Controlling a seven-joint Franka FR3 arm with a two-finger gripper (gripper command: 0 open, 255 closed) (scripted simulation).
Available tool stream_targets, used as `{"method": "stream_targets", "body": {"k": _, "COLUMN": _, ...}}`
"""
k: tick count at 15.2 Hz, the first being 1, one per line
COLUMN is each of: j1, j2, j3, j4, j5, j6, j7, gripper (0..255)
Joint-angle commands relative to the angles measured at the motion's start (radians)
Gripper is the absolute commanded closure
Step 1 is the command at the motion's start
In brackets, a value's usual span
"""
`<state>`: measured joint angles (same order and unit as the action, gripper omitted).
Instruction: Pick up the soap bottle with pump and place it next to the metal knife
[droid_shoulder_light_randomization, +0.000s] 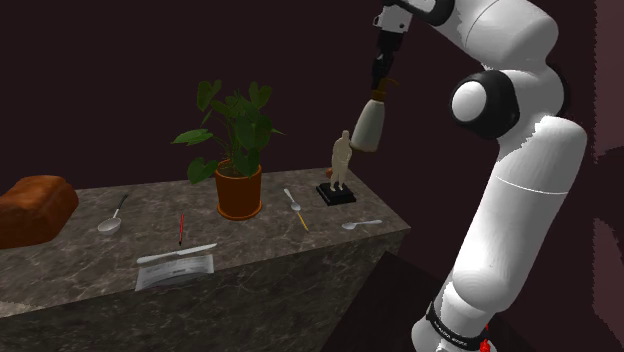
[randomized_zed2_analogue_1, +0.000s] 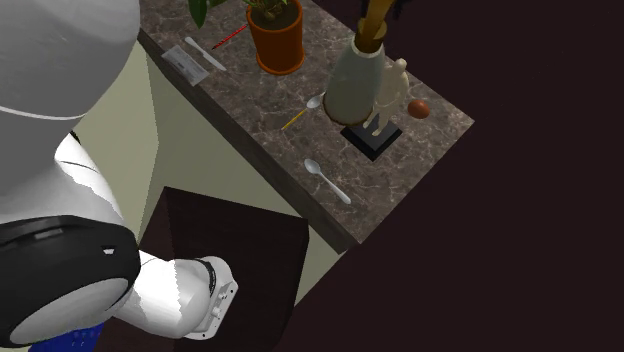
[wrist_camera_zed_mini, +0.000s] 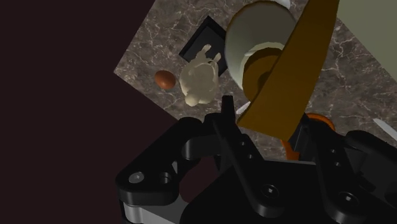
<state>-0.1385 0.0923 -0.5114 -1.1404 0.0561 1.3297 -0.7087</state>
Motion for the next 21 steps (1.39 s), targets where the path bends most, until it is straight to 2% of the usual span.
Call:
{"method": "stream_targets", "body": {"k": 1, "j1": 0.035, "j2": -0.038, "j3": 0.022, "j4": -0.065, "j5": -0.027, "j6": 0.033, "j7": 0.046, "gripper": 255}}
{"method": "stream_targets", "body": {"k": 5, "j1": 0.102, "j2": -0.125, "j3": 0.082, "j4": -0.235, "j5": -0.080, "j6": 0.125, "j7": 0.159, "gripper": 255}}
{"method": "stream_targets", "body": {"k": 10, "j1": 0.159, "j2": -0.185, "j3": 0.152, "j4": -0.389, "j5": -0.112, "j6": 0.220, "j7": 0.286, "gripper": 255}}
{"method": "stream_targets", "body": {"k": 21, "j1": 0.259, "j2": -0.191, "j3": 0.281, "j4": -0.583, "j5": -0.127, "j6": 0.395, "j7": 0.527, "gripper": 255}}
